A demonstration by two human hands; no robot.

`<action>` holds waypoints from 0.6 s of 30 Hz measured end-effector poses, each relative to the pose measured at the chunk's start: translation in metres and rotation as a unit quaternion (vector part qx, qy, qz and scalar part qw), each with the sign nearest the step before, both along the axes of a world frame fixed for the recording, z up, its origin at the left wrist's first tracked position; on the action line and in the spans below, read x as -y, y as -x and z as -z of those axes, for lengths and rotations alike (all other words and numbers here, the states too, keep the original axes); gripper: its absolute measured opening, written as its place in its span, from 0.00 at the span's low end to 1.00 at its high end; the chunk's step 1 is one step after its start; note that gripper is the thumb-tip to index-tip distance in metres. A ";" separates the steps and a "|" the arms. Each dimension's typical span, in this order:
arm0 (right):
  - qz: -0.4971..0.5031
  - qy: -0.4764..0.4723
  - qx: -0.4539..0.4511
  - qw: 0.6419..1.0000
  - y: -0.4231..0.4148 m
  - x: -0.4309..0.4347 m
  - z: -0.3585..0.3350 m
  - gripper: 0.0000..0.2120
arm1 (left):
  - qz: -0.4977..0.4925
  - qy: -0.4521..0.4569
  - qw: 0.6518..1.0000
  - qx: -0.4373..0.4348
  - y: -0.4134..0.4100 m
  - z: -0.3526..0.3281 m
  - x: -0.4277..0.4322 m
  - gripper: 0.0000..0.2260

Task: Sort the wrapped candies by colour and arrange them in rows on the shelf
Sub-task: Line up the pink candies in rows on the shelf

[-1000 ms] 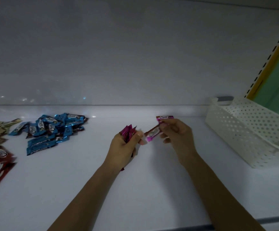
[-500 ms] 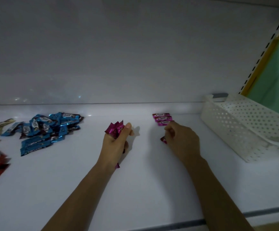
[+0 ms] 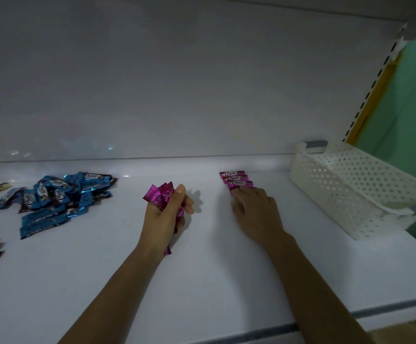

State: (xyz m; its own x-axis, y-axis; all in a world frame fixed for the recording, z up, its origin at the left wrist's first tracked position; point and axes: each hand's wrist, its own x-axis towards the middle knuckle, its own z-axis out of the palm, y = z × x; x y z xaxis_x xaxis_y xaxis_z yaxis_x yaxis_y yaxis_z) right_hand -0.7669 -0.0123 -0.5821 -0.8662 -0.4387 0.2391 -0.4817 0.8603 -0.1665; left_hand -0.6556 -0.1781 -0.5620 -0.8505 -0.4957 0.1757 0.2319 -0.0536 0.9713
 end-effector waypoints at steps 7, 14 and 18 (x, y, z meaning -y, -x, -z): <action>0.026 0.042 -0.011 0.999 0.007 0.003 -0.008 0.23 | 0.032 -0.022 0.999 -0.011 -0.002 -0.001 0.002 0.19; 0.015 0.012 0.045 0.999 0.016 0.008 0.002 0.24 | 0.039 -0.027 0.999 -0.010 -0.001 0.001 0.003 0.19; 0.008 0.020 0.049 0.999 0.016 0.007 0.001 0.24 | 0.038 -0.031 0.999 -0.007 0.000 0.002 0.004 0.19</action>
